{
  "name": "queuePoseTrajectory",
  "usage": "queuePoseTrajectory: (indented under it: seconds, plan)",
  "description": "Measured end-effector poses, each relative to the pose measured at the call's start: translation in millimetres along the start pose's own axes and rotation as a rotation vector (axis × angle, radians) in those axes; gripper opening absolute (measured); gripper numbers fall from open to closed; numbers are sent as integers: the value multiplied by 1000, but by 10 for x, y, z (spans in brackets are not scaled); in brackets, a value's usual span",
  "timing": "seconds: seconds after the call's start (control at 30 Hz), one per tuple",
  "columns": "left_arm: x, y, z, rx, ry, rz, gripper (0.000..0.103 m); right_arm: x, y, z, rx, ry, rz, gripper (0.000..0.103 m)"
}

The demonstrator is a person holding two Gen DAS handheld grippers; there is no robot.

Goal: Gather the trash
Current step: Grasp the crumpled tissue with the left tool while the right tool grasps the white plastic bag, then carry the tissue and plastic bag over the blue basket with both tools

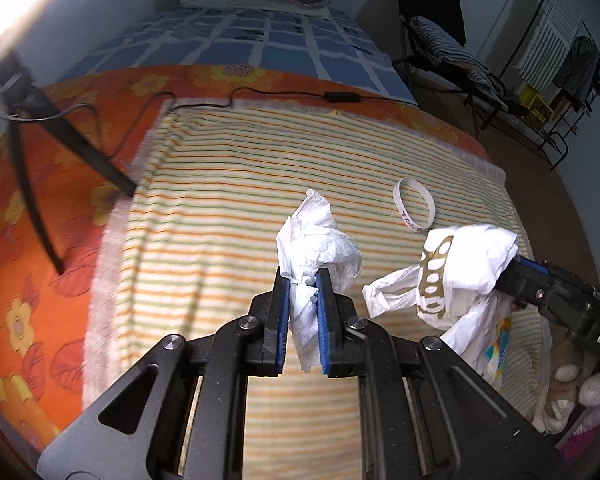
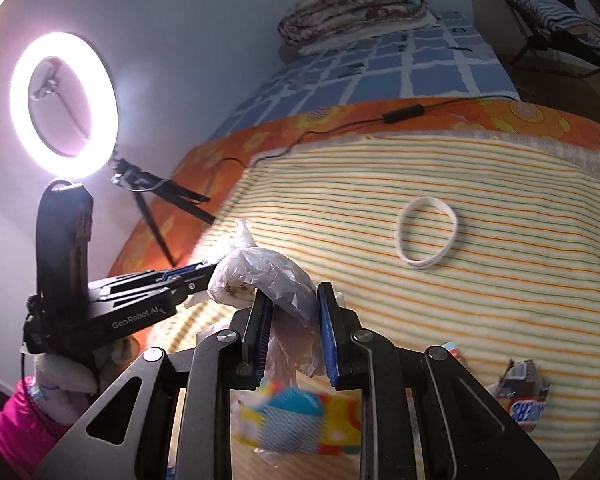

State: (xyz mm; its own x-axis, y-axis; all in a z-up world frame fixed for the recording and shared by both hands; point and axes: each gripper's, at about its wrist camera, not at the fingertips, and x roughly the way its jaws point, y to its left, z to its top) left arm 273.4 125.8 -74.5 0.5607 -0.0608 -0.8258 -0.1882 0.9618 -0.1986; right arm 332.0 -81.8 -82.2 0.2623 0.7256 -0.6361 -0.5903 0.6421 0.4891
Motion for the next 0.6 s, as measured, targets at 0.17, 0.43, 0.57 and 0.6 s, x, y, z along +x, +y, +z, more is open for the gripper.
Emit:
queuePoseTrajectory:
  seconds: [0.17,0.43,0.57,0.6]
  plan:
    - [-386,84,-220,-12,-33,6,10,-158,246,-92,-25,-14,14,20]
    - [-934,214,-717,-49,-63,9,10,-436,580,-386,-81,-19,3,20]
    - [-1186,255,-1006,-65,-78,14,10,-578,710,-538,-91,-20,11,20]
    - [-1253,262,-1098,-66,-78,15,10,-616,749,-586,-95,-21,13,20]
